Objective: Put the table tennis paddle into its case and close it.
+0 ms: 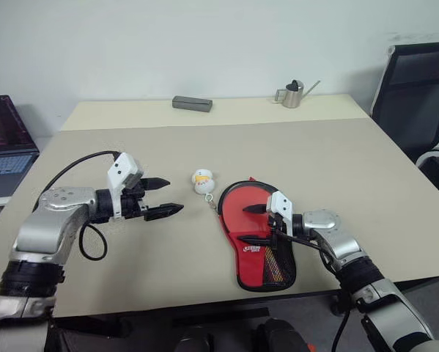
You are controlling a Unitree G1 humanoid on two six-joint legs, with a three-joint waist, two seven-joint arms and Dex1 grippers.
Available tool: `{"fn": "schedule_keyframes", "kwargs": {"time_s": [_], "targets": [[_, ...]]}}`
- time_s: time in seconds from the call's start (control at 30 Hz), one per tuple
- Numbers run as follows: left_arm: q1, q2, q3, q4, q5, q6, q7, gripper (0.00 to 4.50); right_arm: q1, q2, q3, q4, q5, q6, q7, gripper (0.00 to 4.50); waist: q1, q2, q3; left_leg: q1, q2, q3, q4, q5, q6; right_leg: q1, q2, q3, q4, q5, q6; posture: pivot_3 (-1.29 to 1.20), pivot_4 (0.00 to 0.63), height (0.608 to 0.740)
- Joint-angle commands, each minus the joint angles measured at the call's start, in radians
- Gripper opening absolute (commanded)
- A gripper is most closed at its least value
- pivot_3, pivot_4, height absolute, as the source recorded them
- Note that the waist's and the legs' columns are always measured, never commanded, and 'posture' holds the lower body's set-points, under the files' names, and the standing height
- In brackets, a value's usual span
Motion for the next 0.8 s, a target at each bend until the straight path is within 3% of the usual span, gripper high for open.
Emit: {"fn": "schedule_keyframes", "kwargs": {"time_s": [0.03, 0.5, 0.8], "targets": [[-0.084, -0.043, -0.019, 0.096, 0.067, -0.065, 0.045, 4.5, 0.007, 0.011, 0.007, 0.04, -0.033, 0.015, -0.005, 4.48, -0.001, 0.0, 0.0, 0.003, 0.0, 0.0, 0.0, 0.0, 0.0, 0.003, 0.0, 0.0, -0.001, 0.0, 0.0, 0.0, 0.15, 0.74], [-0.398, -0.292, -0.113, 0.681, 0.305, -0.325, 0.189, 4.5, -0.002, 0.052, -0.004, 0.065, -0.052, 0.02, -0.022, 4.48, -0.015, -0.002, -0.001, 0.005, -0.001, -0.001, 0.0, 0.0, 0.0, 0.005, 0.003, 0.0, -0.001, 0.001, 0.001, 0.0, 0.15, 0.74], [-0.491, -0.364, -0.119, 0.927, 0.382, -0.417, 0.234, 4.5, 0.009, 0.059, -0.017, 0.033, -0.051, 0.044, -0.028, 4.48, -0.017, -0.002, -0.001, 0.004, -0.001, -0.001, 0.0, 0.0, 0.0, 0.005, 0.003, 0.0, -0.001, 0.001, 0.002, 0.0, 0.15, 0.74]]}}
